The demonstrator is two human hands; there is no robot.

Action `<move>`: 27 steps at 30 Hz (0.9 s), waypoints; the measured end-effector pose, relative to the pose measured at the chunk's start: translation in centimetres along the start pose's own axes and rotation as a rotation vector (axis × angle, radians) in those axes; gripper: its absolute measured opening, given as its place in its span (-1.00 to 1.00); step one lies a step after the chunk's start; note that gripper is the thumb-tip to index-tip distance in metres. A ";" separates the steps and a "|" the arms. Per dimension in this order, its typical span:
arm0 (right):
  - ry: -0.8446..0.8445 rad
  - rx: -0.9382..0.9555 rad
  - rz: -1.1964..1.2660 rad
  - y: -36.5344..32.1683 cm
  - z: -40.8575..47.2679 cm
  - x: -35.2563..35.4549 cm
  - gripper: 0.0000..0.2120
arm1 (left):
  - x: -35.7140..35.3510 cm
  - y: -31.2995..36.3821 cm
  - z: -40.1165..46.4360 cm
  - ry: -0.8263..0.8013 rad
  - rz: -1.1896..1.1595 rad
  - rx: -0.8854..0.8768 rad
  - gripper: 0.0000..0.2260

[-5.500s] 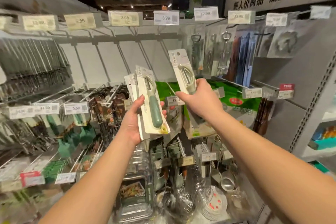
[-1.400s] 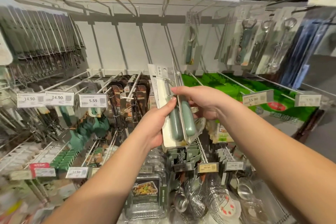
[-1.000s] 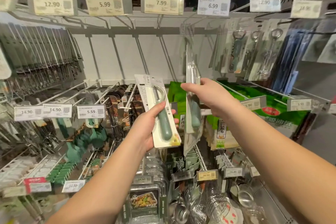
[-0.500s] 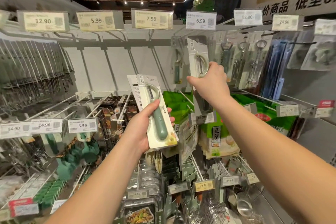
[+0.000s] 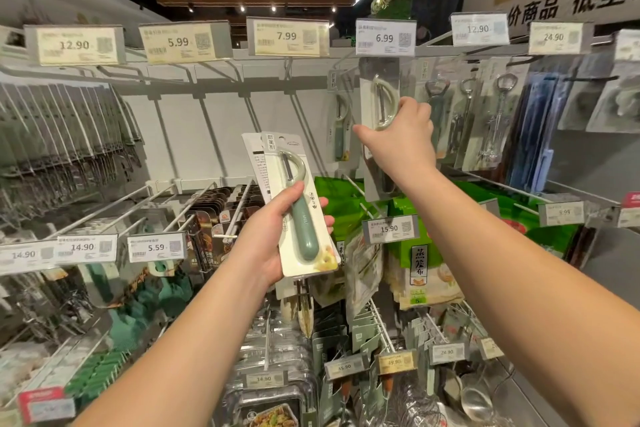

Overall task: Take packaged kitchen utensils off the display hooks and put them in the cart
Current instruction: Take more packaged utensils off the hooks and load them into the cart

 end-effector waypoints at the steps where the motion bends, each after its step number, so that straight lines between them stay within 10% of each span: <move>1: 0.001 0.004 0.005 -0.1 0.2 -0.1 -0.21 | 0.0 0.0 0.1 0.001 -0.002 0.003 -0.71; 27: -0.100 -0.082 0.064 0.6 6.4 -8.0 -0.22 | 0.5 1.2 2.9 0.043 0.018 -0.019 -0.66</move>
Point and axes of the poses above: each hand's wrist, its own z-axis towards the middle knuckle, its own x-axis out of the back of the hand, y = z × x, the point moved 7 cm from there along z, towards the middle knuckle, and after that the axes turned 6 degrees about -x, right-handed, at the moved point
